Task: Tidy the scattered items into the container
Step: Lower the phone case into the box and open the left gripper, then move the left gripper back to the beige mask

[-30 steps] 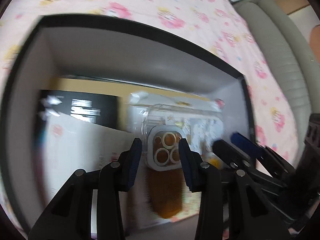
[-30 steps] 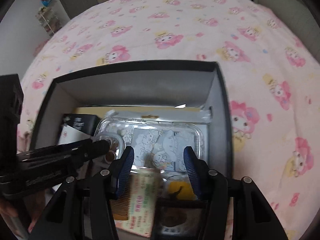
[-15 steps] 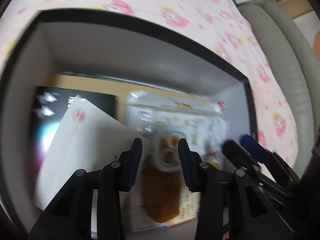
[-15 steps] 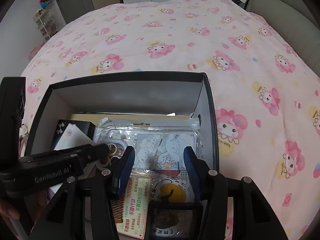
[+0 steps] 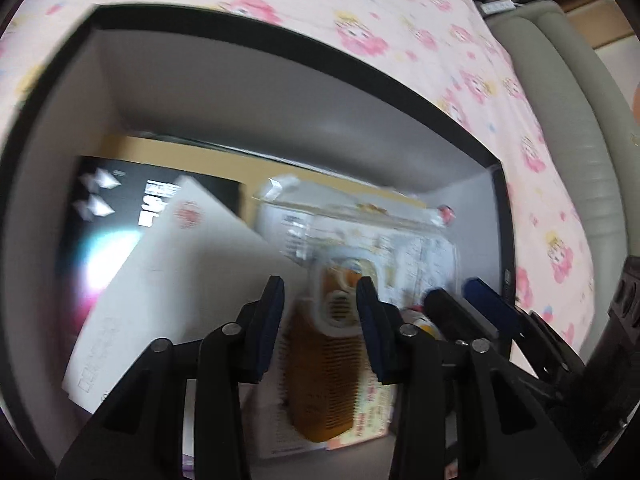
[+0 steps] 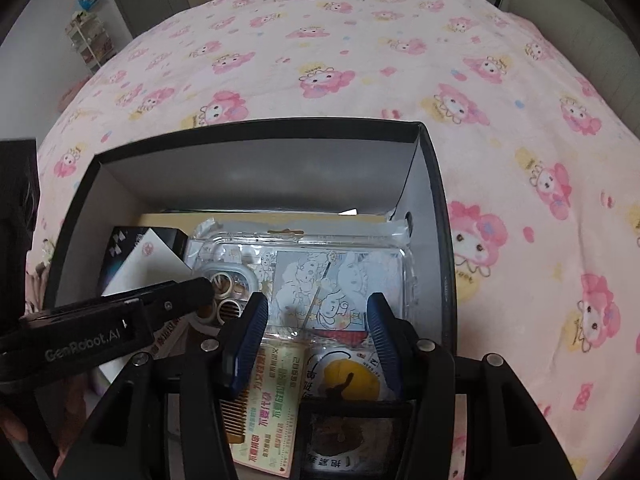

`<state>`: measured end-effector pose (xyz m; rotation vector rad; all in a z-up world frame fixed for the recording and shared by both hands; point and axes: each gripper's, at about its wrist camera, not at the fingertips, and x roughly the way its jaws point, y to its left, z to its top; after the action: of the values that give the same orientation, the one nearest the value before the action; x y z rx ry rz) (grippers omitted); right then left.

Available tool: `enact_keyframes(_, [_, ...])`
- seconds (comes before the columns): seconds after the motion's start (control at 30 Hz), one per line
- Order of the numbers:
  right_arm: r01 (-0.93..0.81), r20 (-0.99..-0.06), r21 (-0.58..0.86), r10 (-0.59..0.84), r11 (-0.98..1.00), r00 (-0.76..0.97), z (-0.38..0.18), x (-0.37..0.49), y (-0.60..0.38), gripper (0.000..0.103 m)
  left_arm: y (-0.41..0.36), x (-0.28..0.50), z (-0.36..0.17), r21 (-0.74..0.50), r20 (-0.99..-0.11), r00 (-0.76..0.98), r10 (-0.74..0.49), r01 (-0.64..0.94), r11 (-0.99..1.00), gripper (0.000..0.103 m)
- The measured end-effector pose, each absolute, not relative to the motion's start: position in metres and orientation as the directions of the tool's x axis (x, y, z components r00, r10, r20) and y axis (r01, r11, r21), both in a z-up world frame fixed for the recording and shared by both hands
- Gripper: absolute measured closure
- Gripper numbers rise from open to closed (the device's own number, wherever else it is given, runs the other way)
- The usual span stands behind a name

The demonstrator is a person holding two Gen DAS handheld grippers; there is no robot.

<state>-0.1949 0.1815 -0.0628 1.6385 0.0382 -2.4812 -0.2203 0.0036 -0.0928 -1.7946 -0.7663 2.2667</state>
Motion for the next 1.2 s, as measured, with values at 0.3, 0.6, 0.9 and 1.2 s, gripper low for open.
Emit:
enact_keyframes(0.3, [0.093, -0.893, 0.118, -0.146, -0.989, -0.426, -0.050, -0.192, 0.194, 0.057, 0.011, -0.208, -0.069, -0.511, -0.831, -0.326, 0.451, 0.124, -0.851, 0.066])
enact_keyframes(0.6, [0.009, -0.813, 0.172, -0.147, -0.985, -0.563, -0.014, -0.125, 0.192, 0.051, 0.015, -0.141, 0.003, -0.421, -0.786, -0.476, 0.394, -0.055, -0.905, 0.057])
enact_keyframes(0.9, [0.038, -0.795, 0.158, -0.150, -0.987, -0.587, -0.006, -0.073, 0.155, 0.051, -0.014, -0.081, 0.026, -0.318, -0.801, -0.508, 0.316, -0.085, -0.944, 0.057])
enact_keyframes(1.2, [0.180, -0.791, 0.091, -0.181, -0.979, -0.584, 0.011, -0.037, 0.085, 0.051, -0.077, -0.030, 0.032, -0.332, -0.798, -0.523, 0.300, -0.034, -0.943, 0.057])
